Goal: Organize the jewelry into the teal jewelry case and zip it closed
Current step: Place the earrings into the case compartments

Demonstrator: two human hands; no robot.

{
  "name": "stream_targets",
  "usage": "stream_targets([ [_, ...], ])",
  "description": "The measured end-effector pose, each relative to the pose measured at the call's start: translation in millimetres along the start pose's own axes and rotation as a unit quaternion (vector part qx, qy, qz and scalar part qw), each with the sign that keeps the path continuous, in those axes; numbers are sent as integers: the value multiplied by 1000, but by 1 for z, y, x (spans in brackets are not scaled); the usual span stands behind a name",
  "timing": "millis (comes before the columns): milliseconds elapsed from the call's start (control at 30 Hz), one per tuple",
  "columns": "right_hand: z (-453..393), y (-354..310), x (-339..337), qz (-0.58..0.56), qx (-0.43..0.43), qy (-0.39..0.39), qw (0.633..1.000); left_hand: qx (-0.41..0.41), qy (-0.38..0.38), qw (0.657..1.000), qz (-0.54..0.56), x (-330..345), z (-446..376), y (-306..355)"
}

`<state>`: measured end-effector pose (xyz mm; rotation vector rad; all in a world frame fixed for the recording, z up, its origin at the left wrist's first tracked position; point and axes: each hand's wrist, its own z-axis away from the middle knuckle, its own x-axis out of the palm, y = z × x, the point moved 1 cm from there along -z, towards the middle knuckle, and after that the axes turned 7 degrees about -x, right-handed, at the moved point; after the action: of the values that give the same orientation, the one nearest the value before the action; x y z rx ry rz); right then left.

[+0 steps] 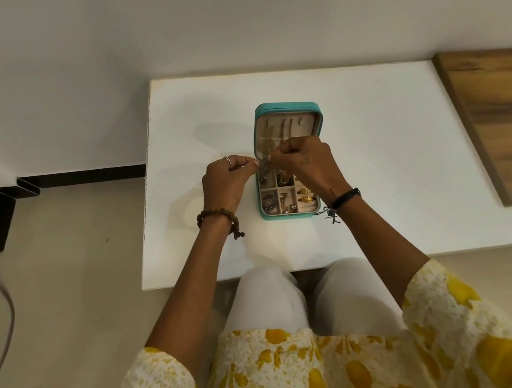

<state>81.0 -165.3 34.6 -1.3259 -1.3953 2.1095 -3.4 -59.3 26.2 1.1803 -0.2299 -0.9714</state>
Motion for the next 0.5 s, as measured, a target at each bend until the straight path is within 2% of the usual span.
stream_targets([
  [200,2,-7,-8,-28,-8,29,999,2,1,999,44,1,5,8],
  [500,1,-5,-5,-35,-4,31,999,-9,-3,999,47,1,5,7],
])
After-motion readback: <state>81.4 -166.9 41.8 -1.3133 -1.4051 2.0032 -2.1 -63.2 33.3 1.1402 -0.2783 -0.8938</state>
